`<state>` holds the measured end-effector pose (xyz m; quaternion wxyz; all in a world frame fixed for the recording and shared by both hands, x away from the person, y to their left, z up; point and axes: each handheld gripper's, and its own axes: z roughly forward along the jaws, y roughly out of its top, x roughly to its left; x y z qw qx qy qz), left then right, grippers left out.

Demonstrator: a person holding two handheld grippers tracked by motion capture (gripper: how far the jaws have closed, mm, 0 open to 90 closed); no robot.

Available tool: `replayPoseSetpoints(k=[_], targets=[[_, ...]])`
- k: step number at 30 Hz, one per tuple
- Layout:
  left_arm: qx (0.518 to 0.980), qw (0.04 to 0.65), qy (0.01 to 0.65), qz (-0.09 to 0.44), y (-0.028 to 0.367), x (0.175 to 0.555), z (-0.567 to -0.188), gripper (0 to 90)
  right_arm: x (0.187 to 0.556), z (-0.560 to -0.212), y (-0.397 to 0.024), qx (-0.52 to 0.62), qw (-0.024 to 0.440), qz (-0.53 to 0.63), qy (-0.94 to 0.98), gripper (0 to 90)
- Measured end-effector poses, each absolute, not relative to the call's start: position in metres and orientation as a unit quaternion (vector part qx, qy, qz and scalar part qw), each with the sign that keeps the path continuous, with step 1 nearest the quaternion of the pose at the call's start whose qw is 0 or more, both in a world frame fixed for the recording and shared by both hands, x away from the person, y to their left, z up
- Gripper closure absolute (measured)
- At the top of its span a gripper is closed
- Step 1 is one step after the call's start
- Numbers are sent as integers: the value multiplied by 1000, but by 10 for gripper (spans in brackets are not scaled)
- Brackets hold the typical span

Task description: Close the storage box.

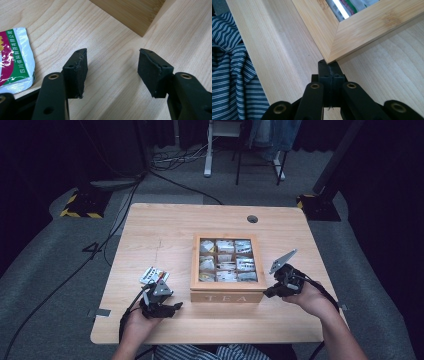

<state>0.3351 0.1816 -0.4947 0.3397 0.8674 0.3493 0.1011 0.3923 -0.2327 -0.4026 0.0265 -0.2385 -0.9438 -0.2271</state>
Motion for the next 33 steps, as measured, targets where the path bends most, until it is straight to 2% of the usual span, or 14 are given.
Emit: replayPoseSetpoints(k=[17,33], targets=[[868,341,346,105,182,334,-495,416,393,-391,-250,-239,32,-242,-940,900],[863,332,363,110,188,329,-492,426,411,-383,-284,-286,-57,-336,-896,900]])
